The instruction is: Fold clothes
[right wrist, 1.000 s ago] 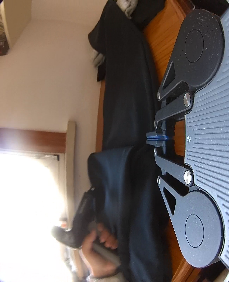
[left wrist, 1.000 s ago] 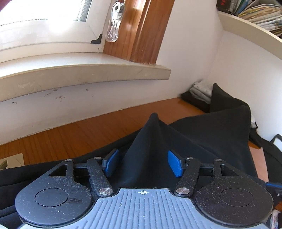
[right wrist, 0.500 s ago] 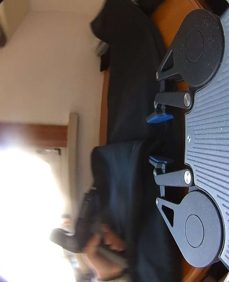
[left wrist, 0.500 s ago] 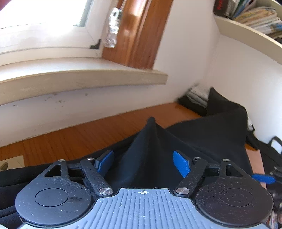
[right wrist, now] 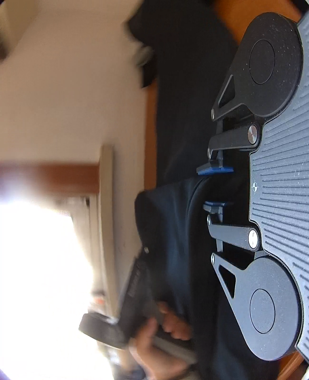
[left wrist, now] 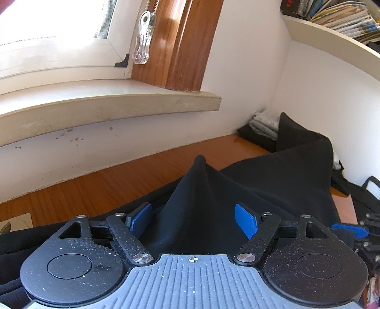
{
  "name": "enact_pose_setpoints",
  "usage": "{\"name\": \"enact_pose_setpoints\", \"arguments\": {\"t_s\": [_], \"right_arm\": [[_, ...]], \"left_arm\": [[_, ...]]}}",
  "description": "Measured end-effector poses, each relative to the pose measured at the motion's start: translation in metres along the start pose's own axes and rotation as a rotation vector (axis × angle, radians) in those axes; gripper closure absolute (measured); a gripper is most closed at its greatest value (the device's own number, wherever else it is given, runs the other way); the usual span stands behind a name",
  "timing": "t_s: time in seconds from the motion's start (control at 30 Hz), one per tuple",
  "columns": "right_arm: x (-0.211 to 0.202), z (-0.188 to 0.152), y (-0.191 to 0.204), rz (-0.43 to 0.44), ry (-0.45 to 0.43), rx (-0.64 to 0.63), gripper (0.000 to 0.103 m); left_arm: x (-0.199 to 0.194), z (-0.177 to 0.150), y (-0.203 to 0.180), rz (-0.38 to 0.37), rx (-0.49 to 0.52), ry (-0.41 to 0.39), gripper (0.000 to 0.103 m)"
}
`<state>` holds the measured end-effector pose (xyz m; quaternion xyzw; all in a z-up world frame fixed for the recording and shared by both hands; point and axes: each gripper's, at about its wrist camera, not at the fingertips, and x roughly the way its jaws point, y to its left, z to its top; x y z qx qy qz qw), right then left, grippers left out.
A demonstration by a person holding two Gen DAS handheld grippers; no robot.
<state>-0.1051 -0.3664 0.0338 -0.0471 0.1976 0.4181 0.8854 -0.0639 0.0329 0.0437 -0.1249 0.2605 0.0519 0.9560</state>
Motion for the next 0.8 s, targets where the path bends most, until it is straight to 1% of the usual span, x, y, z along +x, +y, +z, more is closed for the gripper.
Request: {"name": "enact_pose_setpoints", "arguments": {"t_s": [0.13,0.17,0.27,0.33,0.4,0.43,0.53,0.6,0.67,0.7,0.73,0.77,0.8], "right_arm": [[-0.004,-0.019,-0.020,0.025,0.007,0.143,0.084],[-0.006,-0.022,-0.021,0.037,-0.006,0.143,0.085],[-0.011,-0.022,-0.016,0.025,-0.023,0.099,0.085],[-0.016,-0.023,-0.014,0.023,-0.032,0.083,0.083],[-0.021,-0.024,-0.013,0.021,-0.041,0.068,0.078],[-0.024,-0.024,-0.012,0.021,-0.045,0.060,0.073],[-0.031,-0.025,-0.010,0.018,-0.059,0.037,0.071],[-0.036,-0.026,-0.008,0.016,-0.067,0.021,0.071],[-0.041,-0.027,-0.006,0.014,-0.076,0.006,0.072],[-0.043,-0.027,-0.005,0.014,-0.081,-0.002,0.072],[-0.044,-0.027,-0.005,0.017,-0.083,-0.009,0.079],[-0.044,-0.027,-0.005,0.026,-0.083,-0.016,0.090],[-0.043,-0.028,-0.005,0.034,-0.083,-0.022,0.092]], "left_arm": [[0.001,0.000,0.001,0.003,0.000,0.004,0.023],[0.001,0.000,0.000,0.002,0.003,0.006,0.023],[-0.002,0.000,-0.004,0.006,0.031,-0.005,0.023],[-0.008,0.001,-0.016,0.032,0.082,-0.004,0.023],[-0.017,0.000,-0.036,0.048,0.153,-0.010,0.023],[-0.022,-0.002,-0.047,0.042,0.185,-0.008,0.023],[-0.033,-0.010,-0.083,0.005,0.281,0.013,0.028],[-0.040,-0.016,-0.105,-0.026,0.340,0.016,0.034],[-0.044,-0.022,-0.126,-0.066,0.394,0.016,0.033],[-0.044,-0.025,-0.135,-0.082,0.422,0.021,0.031],[-0.043,-0.028,-0.144,-0.087,0.453,0.026,0.030],[-0.041,-0.031,-0.152,-0.080,0.486,0.030,0.030],[-0.038,-0.034,-0.159,-0.066,0.520,0.035,0.031]]}}
